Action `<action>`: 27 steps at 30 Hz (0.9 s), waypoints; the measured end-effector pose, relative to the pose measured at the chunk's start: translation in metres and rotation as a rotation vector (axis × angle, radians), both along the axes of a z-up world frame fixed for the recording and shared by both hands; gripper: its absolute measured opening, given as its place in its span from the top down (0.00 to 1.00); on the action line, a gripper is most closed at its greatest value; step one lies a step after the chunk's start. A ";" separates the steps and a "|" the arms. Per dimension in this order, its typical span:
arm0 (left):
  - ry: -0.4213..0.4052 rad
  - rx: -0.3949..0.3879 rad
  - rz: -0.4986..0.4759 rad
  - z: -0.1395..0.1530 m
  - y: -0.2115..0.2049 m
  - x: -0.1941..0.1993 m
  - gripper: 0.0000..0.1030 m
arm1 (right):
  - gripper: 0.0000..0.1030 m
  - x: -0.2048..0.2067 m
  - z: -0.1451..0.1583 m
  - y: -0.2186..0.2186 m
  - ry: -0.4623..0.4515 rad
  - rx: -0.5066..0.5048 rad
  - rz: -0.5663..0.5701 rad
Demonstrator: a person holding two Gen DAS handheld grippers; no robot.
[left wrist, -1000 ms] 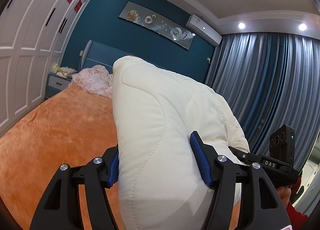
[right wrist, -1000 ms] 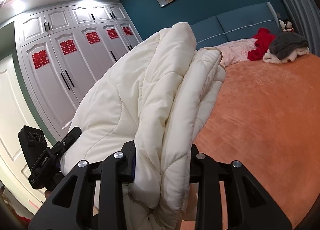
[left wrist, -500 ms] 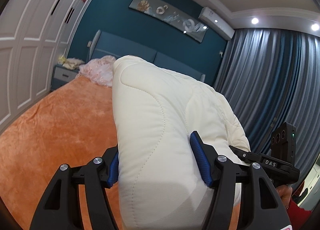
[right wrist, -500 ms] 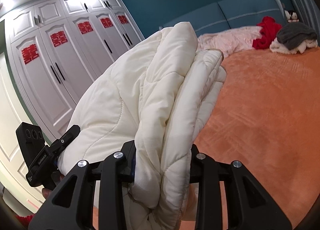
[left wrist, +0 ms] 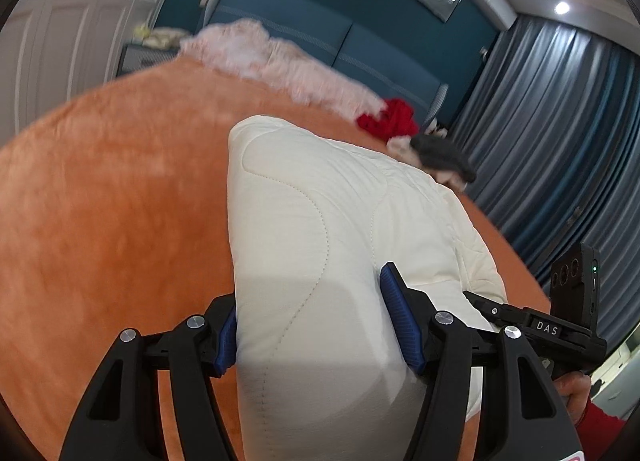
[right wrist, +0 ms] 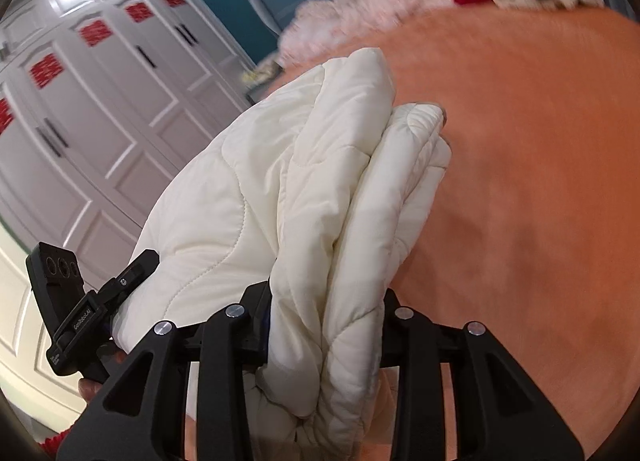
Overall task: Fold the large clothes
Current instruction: 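Open both tools and release the folded comforter onto the bed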
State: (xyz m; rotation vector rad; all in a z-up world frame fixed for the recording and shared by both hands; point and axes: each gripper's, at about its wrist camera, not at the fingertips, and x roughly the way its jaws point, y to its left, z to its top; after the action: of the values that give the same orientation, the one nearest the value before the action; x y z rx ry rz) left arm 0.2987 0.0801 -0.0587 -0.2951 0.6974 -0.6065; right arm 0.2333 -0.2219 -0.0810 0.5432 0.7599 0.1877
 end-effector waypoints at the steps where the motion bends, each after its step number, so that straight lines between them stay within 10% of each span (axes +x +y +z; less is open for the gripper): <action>1: 0.017 0.005 -0.001 -0.008 0.000 0.002 0.42 | 0.68 0.000 -0.013 -0.002 0.031 0.013 -0.006; 12: 0.008 0.070 0.065 -0.004 0.022 -0.019 0.41 | 0.41 -0.032 -0.012 -0.017 0.077 0.055 -0.073; 21: -0.160 0.246 0.207 0.084 0.004 -0.019 0.41 | 0.65 -0.045 0.091 0.023 -0.098 -0.342 -0.084; 27: -0.097 0.336 0.264 0.072 -0.054 0.035 0.40 | 0.65 0.021 0.096 0.054 -0.117 -0.389 -0.106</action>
State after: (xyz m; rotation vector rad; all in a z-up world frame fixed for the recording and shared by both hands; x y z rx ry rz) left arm 0.3341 0.0266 0.0130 -0.0423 0.6414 -0.2441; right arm 0.2545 -0.1677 0.0146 0.1999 0.6310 -0.0287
